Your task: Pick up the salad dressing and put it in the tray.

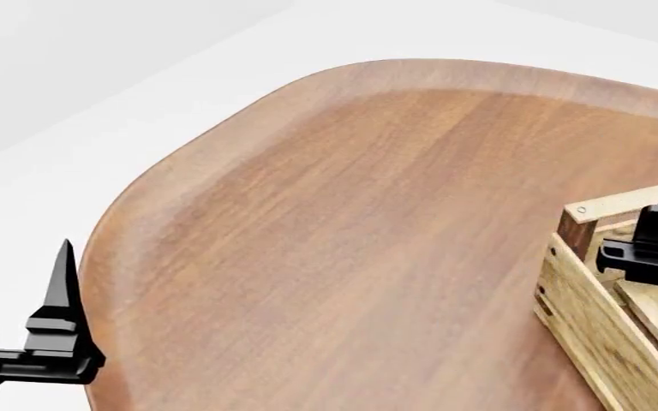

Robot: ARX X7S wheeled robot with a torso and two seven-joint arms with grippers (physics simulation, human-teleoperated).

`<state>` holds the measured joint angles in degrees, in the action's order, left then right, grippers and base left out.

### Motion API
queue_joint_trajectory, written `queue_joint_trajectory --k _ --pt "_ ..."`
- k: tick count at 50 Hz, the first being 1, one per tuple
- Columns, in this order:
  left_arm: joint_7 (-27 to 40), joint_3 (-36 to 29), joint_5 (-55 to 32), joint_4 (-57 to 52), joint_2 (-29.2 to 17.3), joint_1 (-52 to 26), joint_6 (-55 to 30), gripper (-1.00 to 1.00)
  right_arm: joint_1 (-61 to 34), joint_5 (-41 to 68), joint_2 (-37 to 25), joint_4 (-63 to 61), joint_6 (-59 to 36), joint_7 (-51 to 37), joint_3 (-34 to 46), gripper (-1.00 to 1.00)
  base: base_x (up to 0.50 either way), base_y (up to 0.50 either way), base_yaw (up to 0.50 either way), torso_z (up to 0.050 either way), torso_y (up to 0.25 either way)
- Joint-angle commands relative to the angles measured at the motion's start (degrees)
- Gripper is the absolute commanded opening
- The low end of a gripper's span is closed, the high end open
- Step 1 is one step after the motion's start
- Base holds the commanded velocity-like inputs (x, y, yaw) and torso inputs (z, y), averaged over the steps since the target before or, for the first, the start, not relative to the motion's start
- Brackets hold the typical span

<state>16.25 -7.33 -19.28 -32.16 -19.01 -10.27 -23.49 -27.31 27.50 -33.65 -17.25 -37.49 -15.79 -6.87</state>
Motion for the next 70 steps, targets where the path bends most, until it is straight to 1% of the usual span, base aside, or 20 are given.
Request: queue_joint_trajectory --k 1,16,18,21,24,27,33,35,38,39,41,52,59,60,63,68,70 --pt "0.2 -0.2 -0.1 -0.2 -0.2 0.1 0.0 1.00 -1.8 -3.6 -1.2 6.4 1.9 -0.9 -2.4 -1.00 0.00 0.00 0.00 0.000 0.000" --pt "0.5 -0.5 -0.1 -0.1 -0.5 -0.3 0.1 1.00 -5.3 -6.6 -2.6 16.7 4.1 -2.1 -3.1 -1.00 0.00 0.00 0.00 0.000 0.001" --pt "0.5 -0.6 0.0 -0.2 -0.6 -0.4 0.0 1.00 -5.8 -7.3 -2.7 18.8 4.7 -2.4 -3.2 -1.00 0.00 0.00 0.00 0.000 0.000" --pt "0.6 -0.6 -0.1 -0.4 -0.7 -0.4 -0.2 1.00 -6.0 -9.3 -2.7 23.0 8.1 -2.5 -2.7 -1.00 0.00 0.00 0.00 0.000 0.000" --pt "0.7 -0.7 -0.1 -0.5 -0.7 -0.5 -0.3 1.00 -7.0 -9.4 -3.2 24.9 7.7 -2.5 -2.8 -1.00 0.00 0.00 0.00 0.000 0.000" --pt "0.8 -0.8 -0.2 -0.6 -0.8 -0.7 -0.5 1.00 -6.5 -9.8 -2.8 27.2 9.3 -2.8 -3.3 -1.00 0.00 0.00 0.00 0.000 0.003" --pt "0.9 -1.2 0.0 -0.5 -0.9 -0.8 -0.4 1.00 -8.4 -10.9 -2.8 33.3 11.3 -3.3 -3.4 -1.00 0.00 0.00 0.00 0.000 0.000" --pt "0.9 -1.3 0.2 -0.5 -0.9 -0.9 -0.3 1.00 -9.3 -11.9 -2.5 37.9 14.1 -3.3 -3.3 -1.00 0.00 0.00 0.00 0.000 0.000" --pt "1.0 -1.5 0.4 -0.3 -0.9 -0.9 -0.1 1.00 -10.6 -12.9 -2.7 41.9 15.6 -2.9 -2.4 -1.00 0.00 0.00 0.00 0.000 0.000" --pt "1.0 -1.5 0.3 -0.4 -0.9 -0.8 -0.1 1.00 -11.1 -12.9 -2.3 45.2 18.4 -1.9 -2.5 -1.00 0.00 0.00 0.00 0.000 0.000" --pt "1.0 -1.6 0.4 -0.4 -1.0 -0.8 -0.1 1.00 -12.0 -13.6 -2.1 48.5 19.9 -2.1 -2.2 -1.00 0.00 0.00 0.00 0.000 0.000" --pt "1.3 -2.2 0.7 -0.2 -1.0 -0.7 0.0 1.00 -14.5 -15.4 -1.2 59.8 26.7 -1.6 -1.4 -1.00 0.00 0.00 0.00 0.001 0.001" --pt "1.5 -2.4 0.8 -0.3 -1.2 -0.6 0.1 1.00 -16.8 -17.0 -0.2 70.3 34.0 -0.8 -0.3 -1.00 0.00 0.00 0.00 0.000 0.000" --pt "1.5 -2.5 0.9 -0.3 -1.2 -0.6 0.1 1.00 -17.9 -17.4 0.0 73.8 36.1 -0.4 -0.1 -1.00 0.00 0.00 0.00 0.000 0.000" --pt "1.6 -2.5 0.9 -0.3 -1.2 -0.6 0.2 1.00 -19.5 -18.1 0.4 78.8 39.1 -0.2 0.4 -1.00 0.00 0.00 0.00 0.000 0.000" --pt "1.7 -2.6 0.9 -0.3 -1.3 -0.5 0.3 1.00 -23.7 -19.3 0.8 91.5 48.0 0.5 1.1 -1.00 0.00 0.00 0.00 0.000 0.002" --pt "1.7 -2.5 0.8 -0.2 -1.4 -0.5 0.3 1.00 -23.1 -19.4 0.9 92.1 48.8 0.3 0.7 -1.00 0.00 0.00 0.00 0.000 0.000"
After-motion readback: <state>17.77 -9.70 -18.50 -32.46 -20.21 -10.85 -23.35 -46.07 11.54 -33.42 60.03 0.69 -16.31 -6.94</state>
